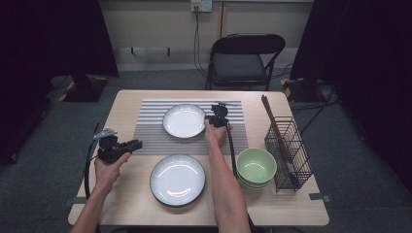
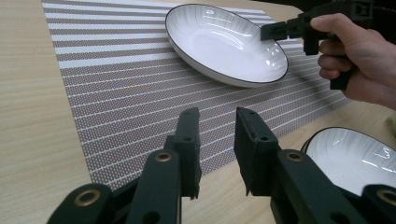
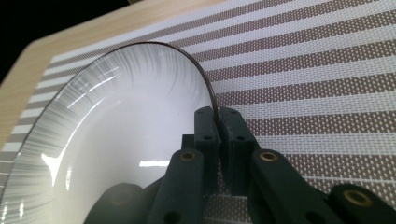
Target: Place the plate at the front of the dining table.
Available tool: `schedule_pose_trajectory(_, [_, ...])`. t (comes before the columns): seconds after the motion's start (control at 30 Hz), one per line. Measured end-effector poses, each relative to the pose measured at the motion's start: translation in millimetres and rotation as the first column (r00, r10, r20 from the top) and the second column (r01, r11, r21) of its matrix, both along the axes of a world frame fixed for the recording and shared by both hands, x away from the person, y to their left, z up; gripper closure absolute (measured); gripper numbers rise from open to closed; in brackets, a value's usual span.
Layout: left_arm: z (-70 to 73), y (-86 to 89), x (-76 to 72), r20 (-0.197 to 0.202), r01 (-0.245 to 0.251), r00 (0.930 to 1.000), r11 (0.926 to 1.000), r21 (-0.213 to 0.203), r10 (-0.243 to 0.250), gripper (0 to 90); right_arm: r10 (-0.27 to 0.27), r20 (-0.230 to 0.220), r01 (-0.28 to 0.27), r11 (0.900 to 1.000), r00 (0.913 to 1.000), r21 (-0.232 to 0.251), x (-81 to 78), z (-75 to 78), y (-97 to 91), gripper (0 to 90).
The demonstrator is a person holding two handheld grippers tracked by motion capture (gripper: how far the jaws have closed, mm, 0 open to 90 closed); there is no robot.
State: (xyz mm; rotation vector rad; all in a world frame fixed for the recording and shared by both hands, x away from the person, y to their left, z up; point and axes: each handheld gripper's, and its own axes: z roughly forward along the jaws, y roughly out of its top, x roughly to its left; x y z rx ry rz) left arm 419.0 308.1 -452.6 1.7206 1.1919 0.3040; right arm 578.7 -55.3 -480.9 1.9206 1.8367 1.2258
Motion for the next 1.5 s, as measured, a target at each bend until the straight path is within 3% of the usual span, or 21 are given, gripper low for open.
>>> schedule_pose_trajectory(0.03, [0.0,0.0,0.0,0.0,0.0,1.0,1.0,0.0,0.0,71.2,0.0,0.0,0.0,1.0,1.0,0.0,0.0,0.0,0.0,84.5])
schedule_pose_trajectory(0.07, [-0.4,0.2,0.9,-0.003,0.0,1.0,1.0,-0.002,0.0,71.2,0.018,-0.007,-0.019,0.9986,0.9998,-0.049,-0.2,-0.4,2.6,79.4])
schedule_pose_trajectory(0.1, [-0.3,-0.5,1.1,-0.006,-0.003,1.0,1.0,-0.001,0.003,71.2,0.019,-0.005,-0.02,0.9981,0.9998,-0.058,-0.6,-0.2,3.3,79.2])
schedule_pose_trajectory(0.17, [0.2,-1.9,0.7,-0.003,-0.003,1.0,1.0,0.007,0.003,71.1,0.024,-0.003,-0.024,0.9992,0.9997,-0.032,-1.0,0.2,4.1,79.2])
schedule_pose_trajectory(0.3, [0.9,-1.9,-0.3,0.0,0.001,1.0,0.9994,0.034,-0.001,70.7,0.029,-0.001,-0.029,0.9991,0.9996,-0.032,-1.2,0.7,5.2,78.1])
schedule_pose_trajectory(0.67, [1.6,0.5,-1.3,-0.002,-0.002,1.0,0.9991,0.042,0.002,70.3,0.065,-0.004,-0.065,0.9956,0.9979,-0.067,-6.2,5.2,2.3,69.6])
schedule_pose_trajectory(0.87, [1.7,3.0,-0.7,-0.004,-0.006,1.0,0.9988,0.05,0.006,70.4,0.093,0.027,-0.091,0.9933,0.9953,-0.071,-8.8,16.6,0.4,65.2])
schedule_pose_trajectory(0.97, [1.8,0.8,0.1,-0.015,-0.02,0.9997,0.9992,0.033,0.021,77.7,0.112,0.04,-0.109,0.9914,0.9929,-0.073,-12.5,21.4,2.1,63.3])
schedule_pose_trajectory(1.1, [2.8,0.5,0.6,-0.014,-0.007,0.9999,0.9996,0.029,0.007,78.6,0.119,0.069,-0.115,0.9917,0.9905,-0.056,-16.5,28.7,4.0,61.9])
schedule_pose_trajectory(1.4, [8.0,-7.4,-0.4,-0.007,0.028,0.9996,0.9992,0.03,-0.028,75.6,0.181,0.124,-0.177,0.9832,0.9755,-0.045,-28.3,58.1,3.1,57.4])
schedule_pose_trajectory(1.5, [8.5,-9.8,-0.8,-0.003,0.046,0.9989,0.9985,0.031,-0.046,73.7,0.19,0.163,-0.185,0.9817,0.9681,-0.047,-34.3,68.5,2.3,57.5])
